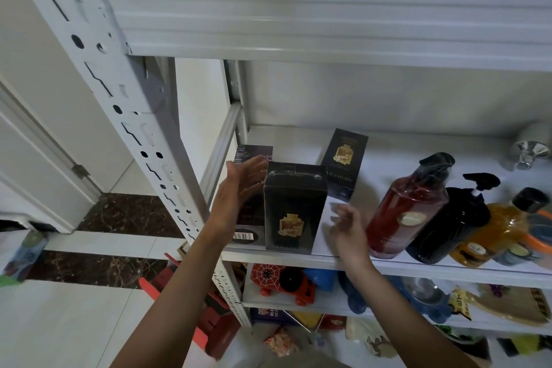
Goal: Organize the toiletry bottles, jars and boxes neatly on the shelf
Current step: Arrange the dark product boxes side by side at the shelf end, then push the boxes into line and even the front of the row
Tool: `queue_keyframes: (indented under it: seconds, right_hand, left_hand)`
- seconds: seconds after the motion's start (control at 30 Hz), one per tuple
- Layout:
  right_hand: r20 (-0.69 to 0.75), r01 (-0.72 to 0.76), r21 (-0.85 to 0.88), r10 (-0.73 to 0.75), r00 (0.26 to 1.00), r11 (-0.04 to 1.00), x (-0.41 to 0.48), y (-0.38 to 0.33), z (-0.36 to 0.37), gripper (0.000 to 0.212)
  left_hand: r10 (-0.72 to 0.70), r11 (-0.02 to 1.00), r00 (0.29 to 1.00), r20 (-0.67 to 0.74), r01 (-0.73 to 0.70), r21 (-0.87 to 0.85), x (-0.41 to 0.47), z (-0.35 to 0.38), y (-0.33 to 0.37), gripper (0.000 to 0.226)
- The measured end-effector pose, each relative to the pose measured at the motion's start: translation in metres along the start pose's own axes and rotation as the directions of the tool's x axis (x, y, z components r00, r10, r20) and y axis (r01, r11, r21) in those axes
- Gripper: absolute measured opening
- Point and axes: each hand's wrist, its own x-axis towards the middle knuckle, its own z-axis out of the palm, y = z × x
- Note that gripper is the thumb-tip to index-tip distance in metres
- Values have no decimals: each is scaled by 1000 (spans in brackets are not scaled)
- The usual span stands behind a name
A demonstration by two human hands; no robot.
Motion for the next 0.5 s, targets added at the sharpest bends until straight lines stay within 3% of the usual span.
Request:
queue_keyframes:
  seconds: [0.07, 0.17, 0.3, 0.5]
  right_hand:
    - [-166, -128, 125, 148, 975, 984, 8, -15, 9, 35]
    - [-310, -274, 135, 303, 901, 952, 23, -41, 20, 62]
    - [-361, -333, 168, 372, 855, 928, 44, -58, 29, 74]
    - [-361, -444, 74, 439, 823, 893, 63, -65, 34, 88]
  left_hand:
    - [-80, 997, 997, -5, 80, -9, 10, 3, -1, 71]
    - [-150, 989, 989, -11, 150, 6, 21, 9, -1, 66]
    - [-149, 987, 985, -88, 154, 47, 29, 11, -4, 45]
    - [-119, 991, 989, -83, 123, 52, 27, 10, -10, 51]
